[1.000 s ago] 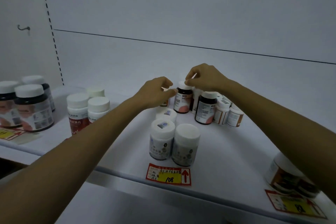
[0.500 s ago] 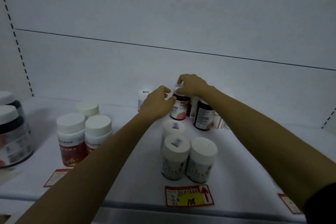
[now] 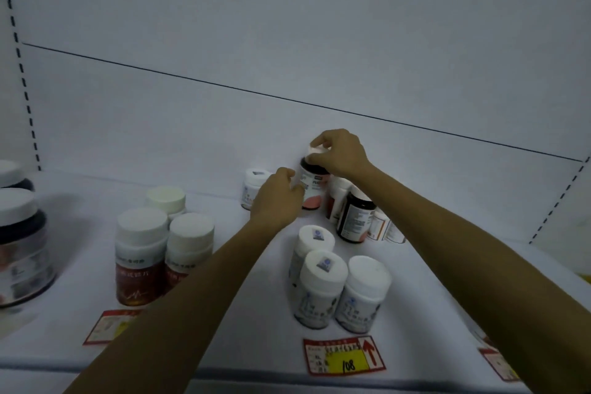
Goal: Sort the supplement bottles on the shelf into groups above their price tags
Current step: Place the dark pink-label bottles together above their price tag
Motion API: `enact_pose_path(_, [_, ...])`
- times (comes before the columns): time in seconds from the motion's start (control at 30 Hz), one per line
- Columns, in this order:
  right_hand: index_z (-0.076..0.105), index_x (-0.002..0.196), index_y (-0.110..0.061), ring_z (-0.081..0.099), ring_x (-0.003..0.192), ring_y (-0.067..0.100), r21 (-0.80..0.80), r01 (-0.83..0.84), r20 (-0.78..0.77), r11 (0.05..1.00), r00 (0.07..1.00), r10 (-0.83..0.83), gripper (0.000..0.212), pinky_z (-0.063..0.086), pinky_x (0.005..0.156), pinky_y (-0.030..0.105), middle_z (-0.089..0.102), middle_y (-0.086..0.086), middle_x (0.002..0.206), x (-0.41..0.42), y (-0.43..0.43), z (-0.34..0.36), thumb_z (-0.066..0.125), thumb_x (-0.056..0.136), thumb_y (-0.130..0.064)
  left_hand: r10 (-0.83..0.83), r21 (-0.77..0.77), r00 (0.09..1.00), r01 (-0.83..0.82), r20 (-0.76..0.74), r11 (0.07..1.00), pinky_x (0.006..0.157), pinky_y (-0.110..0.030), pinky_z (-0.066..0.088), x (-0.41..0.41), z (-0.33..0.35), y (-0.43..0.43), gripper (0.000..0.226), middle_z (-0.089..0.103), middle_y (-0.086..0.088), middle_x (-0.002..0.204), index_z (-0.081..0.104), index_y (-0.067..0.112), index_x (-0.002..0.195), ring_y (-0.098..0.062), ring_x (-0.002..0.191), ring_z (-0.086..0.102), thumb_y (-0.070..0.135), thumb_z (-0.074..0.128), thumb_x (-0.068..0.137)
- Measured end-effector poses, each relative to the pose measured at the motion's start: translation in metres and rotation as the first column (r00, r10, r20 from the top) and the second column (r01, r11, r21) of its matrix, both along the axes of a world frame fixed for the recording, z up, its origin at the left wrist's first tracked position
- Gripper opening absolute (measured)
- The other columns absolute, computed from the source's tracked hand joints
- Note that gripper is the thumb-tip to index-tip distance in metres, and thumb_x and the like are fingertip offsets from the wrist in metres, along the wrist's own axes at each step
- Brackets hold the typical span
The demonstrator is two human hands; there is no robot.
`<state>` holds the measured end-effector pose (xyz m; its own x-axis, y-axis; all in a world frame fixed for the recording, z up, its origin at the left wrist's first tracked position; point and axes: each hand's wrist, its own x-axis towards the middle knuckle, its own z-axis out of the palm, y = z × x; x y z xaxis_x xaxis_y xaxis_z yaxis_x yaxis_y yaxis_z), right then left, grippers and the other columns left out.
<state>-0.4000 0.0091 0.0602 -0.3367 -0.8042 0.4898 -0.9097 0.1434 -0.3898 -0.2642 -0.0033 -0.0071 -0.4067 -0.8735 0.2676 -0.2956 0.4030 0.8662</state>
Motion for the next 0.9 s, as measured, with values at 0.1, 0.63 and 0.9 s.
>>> enact_pose_path(0.1, [0.07, 0.101, -0.015, 0.062, 0.101, 0.019, -0.094, -0.045, 0.112, 0.995, 0.992, 0.055, 0.03, 0.052, 0.082, 0.032, 0.068, 0.006, 0.109, 0.018, 0.024, 0.022, 0.073, 0.076, -0.03, -0.024, -0.017, 0.997, 0.023, -0.075, 1.0, 0.096, -0.039, 0.046, 0.001, 0.009, 0.015, 0.051, 0.057, -0.004, 0.126, 0.042, 0.017, 0.129, -0.023, 0.11, 0.057, 0.04, 0.058, 0.086])
enact_pose_path(0.63, [0.057, 0.119, -0.032, 0.061, 0.101, -0.001, -0.551, -0.045, 0.632, 0.833, 0.63, 0.452, 0.027, 0.05, 0.078, 0.014, 0.061, -0.022, 0.109, 0.125, 0.233, -0.052, 0.056, 0.092, -0.028, -0.099, 0.036, 0.85, 0.137, -0.518, 0.99, 0.066, -0.013, 0.054, 0.075, 0.023, 0.167, 0.054, 0.062, 0.004, 0.11, 0.048, 0.021, 0.127, -0.008, 0.095, 0.063, 0.028, 0.07, 0.078])
enact_pose_path(0.9, [0.052, 0.121, -0.026, 0.061, 0.095, -0.012, -0.602, -0.113, 0.587, 0.791, 0.609, 0.533, 0.038, 0.051, 0.072, 0.009, 0.06, -0.021, 0.11, 0.171, 0.297, -0.096, 0.059, 0.088, -0.008, -0.059, 0.126, 0.854, 0.143, -0.516, 0.982, 0.079, -0.03, 0.058, 0.117, -0.005, 0.243, 0.052, 0.065, 0.001, 0.111, 0.051, 0.021, 0.123, -0.016, 0.097, 0.066, 0.03, 0.071, 0.076])
